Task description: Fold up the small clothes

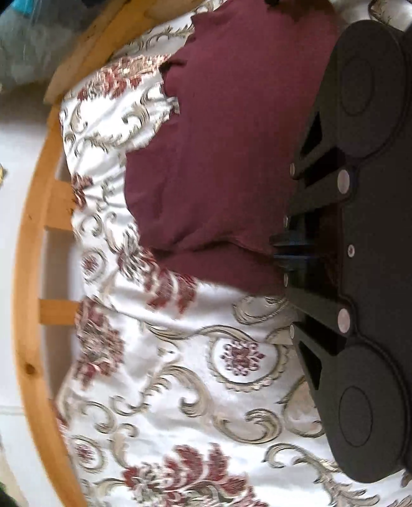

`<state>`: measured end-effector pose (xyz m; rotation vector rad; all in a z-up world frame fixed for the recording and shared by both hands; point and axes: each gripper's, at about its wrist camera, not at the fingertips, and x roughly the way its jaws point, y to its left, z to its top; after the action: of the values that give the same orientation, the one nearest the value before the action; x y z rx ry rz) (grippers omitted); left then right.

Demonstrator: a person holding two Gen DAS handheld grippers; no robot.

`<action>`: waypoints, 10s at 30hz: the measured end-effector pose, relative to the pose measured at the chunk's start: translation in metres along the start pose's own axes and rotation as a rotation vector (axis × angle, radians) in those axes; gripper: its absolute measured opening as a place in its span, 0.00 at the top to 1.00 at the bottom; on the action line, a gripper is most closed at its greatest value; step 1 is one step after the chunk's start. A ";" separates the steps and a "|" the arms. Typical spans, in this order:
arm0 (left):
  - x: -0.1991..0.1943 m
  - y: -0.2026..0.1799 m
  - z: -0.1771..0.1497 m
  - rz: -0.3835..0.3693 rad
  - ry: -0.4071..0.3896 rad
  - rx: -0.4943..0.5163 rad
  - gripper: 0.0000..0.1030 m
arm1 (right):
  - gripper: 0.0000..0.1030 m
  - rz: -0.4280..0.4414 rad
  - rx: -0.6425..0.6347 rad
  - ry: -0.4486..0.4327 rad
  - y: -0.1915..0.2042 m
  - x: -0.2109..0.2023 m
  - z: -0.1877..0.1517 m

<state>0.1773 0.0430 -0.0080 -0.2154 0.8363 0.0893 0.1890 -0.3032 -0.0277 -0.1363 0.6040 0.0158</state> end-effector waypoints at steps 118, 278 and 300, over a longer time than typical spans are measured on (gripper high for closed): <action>0.006 -0.008 -0.038 0.131 -0.008 0.058 0.01 | 0.00 -0.241 -0.143 -0.128 0.049 0.011 -0.024; -0.020 -0.136 -0.041 -0.230 -0.057 0.516 0.05 | 0.00 0.315 -0.026 -0.233 0.033 -0.013 0.015; -0.032 -0.148 -0.064 -0.177 -0.203 0.799 0.46 | 0.56 0.406 0.208 0.013 0.054 0.069 0.039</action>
<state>0.1335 -0.1157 -0.0026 0.4658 0.5937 -0.3822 0.2652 -0.2458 -0.0417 0.1897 0.6346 0.3447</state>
